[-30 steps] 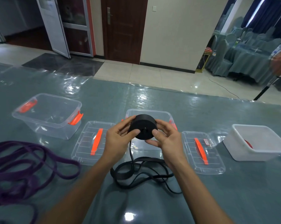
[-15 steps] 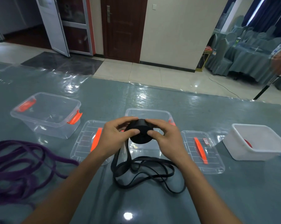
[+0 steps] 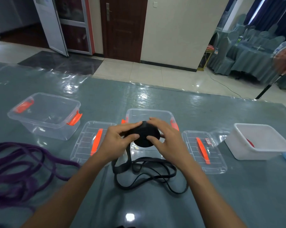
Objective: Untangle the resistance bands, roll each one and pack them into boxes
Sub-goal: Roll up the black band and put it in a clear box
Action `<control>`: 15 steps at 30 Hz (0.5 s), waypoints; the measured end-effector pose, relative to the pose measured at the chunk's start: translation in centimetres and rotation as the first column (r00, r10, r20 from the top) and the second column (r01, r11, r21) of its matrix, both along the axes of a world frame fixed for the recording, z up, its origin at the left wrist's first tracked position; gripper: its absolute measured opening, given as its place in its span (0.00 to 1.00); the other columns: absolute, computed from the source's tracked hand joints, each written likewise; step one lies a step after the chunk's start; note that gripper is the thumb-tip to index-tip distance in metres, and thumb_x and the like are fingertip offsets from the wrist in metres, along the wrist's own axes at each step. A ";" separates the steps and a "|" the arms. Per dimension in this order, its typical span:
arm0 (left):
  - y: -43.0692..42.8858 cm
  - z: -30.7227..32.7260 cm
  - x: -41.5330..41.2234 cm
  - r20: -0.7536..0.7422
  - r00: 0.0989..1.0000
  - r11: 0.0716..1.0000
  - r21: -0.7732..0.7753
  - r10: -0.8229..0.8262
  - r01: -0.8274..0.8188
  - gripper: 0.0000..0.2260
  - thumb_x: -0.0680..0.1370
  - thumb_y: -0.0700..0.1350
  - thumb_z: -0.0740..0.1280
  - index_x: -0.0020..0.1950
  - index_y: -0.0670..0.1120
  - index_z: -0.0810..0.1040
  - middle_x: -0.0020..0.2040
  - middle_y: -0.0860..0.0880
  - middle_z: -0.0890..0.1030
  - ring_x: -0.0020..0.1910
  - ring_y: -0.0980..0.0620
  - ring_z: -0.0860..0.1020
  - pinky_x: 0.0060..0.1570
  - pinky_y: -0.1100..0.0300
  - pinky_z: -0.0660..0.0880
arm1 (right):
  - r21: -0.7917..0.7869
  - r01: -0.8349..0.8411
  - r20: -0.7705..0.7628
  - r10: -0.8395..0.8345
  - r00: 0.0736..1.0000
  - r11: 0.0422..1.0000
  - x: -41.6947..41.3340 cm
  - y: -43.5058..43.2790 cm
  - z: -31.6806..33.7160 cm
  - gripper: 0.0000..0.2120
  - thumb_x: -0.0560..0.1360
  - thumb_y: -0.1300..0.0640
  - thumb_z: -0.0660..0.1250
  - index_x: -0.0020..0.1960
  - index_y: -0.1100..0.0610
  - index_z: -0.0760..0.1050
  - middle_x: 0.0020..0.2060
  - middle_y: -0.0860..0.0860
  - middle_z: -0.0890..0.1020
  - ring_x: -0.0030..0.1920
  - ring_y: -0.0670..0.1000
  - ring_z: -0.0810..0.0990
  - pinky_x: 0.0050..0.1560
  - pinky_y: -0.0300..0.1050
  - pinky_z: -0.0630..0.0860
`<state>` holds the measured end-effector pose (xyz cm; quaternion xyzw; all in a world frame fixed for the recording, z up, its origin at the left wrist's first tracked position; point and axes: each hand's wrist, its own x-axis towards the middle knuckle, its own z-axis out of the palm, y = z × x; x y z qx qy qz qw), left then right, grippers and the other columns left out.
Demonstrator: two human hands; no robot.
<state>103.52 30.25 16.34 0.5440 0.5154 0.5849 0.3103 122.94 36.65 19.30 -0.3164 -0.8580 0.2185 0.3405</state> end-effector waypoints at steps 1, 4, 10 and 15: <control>0.1 0.2 -0.1 -0.036 0.999 1.000 -0.005 -0.017 0.017 0.21 0.74 0.31 0.73 0.62 0.50 0.83 0.56 0.55 0.85 0.58 0.54 0.82 0.62 0.60 0.77 | 0.033 -0.033 0.029 0.032 0.999 0.999 0.0 0.1 0.1 0.21 0.74 0.63 0.73 0.66 0.53 0.77 0.63 0.44 0.79 0.64 0.41 0.75 0.65 0.29 0.66; 0.3 0.7 -0.2 -0.048 0.998 0.999 0.001 -0.046 0.046 0.20 0.74 0.32 0.73 0.62 0.49 0.83 0.55 0.53 0.85 0.58 0.51 0.82 0.61 0.59 0.76 | -0.070 -0.023 -0.079 0.017 0.997 0.997 0.1 0.2 0.4 0.20 0.73 0.65 0.73 0.62 0.52 0.79 0.57 0.42 0.81 0.60 0.41 0.77 0.58 0.37 0.76; 0.1 1.4 0.5 0.183 0.983 0.999 0.021 0.030 -0.034 0.20 0.73 0.34 0.75 0.60 0.52 0.83 0.56 0.53 0.85 0.58 0.53 0.82 0.62 0.59 0.77 | -0.398 0.045 -0.349 -0.197 0.916 0.916 -0.3 0.2 -0.3 0.20 0.68 0.60 0.76 0.56 0.45 0.82 0.55 0.44 0.84 0.57 0.48 0.82 0.67 0.67 0.70; -0.2 0.5 1.5 0.287 0.958 0.999 0.017 0.026 -0.033 0.24 0.73 0.30 0.73 0.66 0.47 0.78 0.56 0.54 0.85 0.59 0.52 0.83 0.59 0.62 0.77 | -0.648 -0.115 -0.559 -0.368 0.743 0.753 -0.8 -0.3 -0.5 0.19 0.72 0.71 0.72 0.59 0.55 0.81 0.61 0.59 0.80 0.53 0.55 0.85 0.49 0.58 0.84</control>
